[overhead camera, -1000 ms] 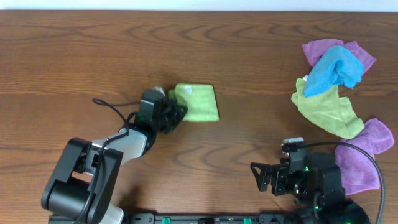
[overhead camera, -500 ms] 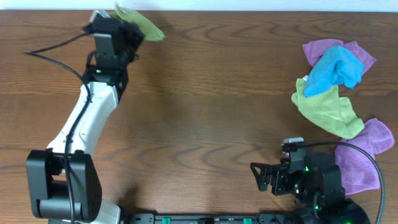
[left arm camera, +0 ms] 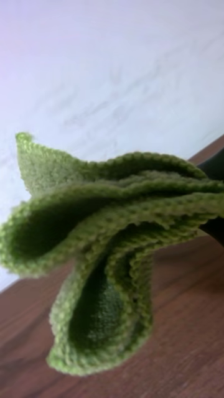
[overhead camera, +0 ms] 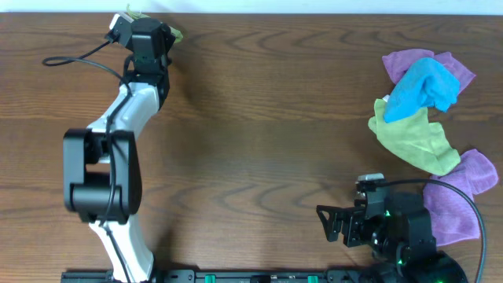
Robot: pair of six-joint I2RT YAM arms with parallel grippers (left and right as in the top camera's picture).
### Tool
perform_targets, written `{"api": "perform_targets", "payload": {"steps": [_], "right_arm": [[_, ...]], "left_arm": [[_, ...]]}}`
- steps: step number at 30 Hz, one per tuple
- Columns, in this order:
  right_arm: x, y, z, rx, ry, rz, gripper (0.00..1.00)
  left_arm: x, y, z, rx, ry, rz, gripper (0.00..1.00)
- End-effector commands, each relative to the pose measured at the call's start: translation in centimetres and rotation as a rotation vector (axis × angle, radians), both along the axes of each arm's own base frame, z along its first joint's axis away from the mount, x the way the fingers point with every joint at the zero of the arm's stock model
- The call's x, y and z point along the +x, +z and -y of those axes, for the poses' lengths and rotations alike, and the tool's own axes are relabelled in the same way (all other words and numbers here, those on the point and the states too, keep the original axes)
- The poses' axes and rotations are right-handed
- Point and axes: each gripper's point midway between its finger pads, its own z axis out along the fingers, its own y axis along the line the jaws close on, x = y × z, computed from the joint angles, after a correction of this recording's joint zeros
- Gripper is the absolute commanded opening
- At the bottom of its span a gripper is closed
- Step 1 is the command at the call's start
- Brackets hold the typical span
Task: Fold the cloth
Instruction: 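Lift the folded towel and carry it to the table's far left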
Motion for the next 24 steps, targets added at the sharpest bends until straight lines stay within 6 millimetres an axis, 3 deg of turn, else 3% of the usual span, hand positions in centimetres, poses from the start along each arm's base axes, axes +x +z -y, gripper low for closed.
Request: {"api": "perform_targets", "payload": {"steps": [1,7,22,24], "right_arm": [[0.1,0.0,0.2,0.000,-0.017,0.001,0.99],[0.1,0.0,0.2,0.000,-0.017,0.002,0.99],[0.1,0.0,0.2,0.000,-0.017,0.001,0.99],[0.1,0.0,0.2,0.000,-0.017,0.001,0.99]], "left_arm": [[1.7,0.8,-1.6,0.043,0.071,0.032,0.06],[2.3,-2.8,-1.7,0.038,0.083,-0.022,0.06],[-0.2,-6.9,-2.6,0.054,0.140,-0.205,0.06],[-0.4,-7.3,-2.6,0.038,0.150,-0.219,0.10]]}}
